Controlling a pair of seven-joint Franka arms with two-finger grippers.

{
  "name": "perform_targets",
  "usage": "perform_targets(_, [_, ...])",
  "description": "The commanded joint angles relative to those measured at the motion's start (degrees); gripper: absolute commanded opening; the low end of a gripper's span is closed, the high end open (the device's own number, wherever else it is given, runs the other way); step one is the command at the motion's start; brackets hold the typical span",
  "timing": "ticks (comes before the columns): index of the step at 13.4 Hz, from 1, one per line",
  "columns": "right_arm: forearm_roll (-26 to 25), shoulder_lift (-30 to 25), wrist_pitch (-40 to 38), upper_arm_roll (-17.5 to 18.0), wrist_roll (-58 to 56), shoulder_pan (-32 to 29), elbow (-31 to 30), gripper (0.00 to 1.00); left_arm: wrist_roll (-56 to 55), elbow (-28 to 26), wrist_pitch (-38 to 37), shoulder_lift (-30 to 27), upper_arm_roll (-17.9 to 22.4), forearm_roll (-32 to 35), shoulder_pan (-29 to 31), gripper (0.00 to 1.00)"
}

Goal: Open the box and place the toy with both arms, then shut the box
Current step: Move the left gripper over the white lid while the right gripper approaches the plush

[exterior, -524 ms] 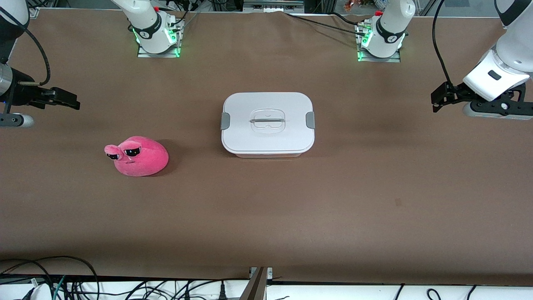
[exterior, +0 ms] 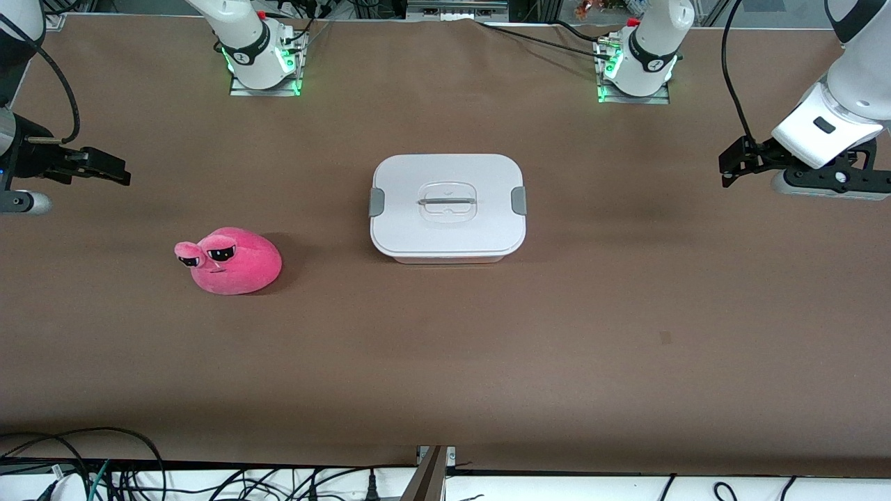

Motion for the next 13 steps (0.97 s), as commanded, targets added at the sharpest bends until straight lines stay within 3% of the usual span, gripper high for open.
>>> perform_targets(1, [-0.58,0.74,-0.23,0.7,-0.14,-0.85,1.46,1.0,0.23,0.46,-0.93,0.25,0.06,-1.34,-0.42,1.0])
perform_targets(7, [-0.49,1.62,-0.15,0.78,-0.14,-0.77,1.46,1.0,2.67,1.16,-5.15,0.69,-1.96,-5.02,-2.0,1.0])
perform_targets(10, [-0.49,3.28,-0.15,0.78,-0.4,-0.68,1.38,1.0,18.29,1.16,-5.24,2.27,-2.67,-6.44,-4.28,1.0])
perform_targets(13, [-0.58,5.65,0.91,0.78,-0.58,-0.5,1.38,1.0,24.3,2.12,-5.32,6.21,-3.02,-8.98,-9.54,1.0])
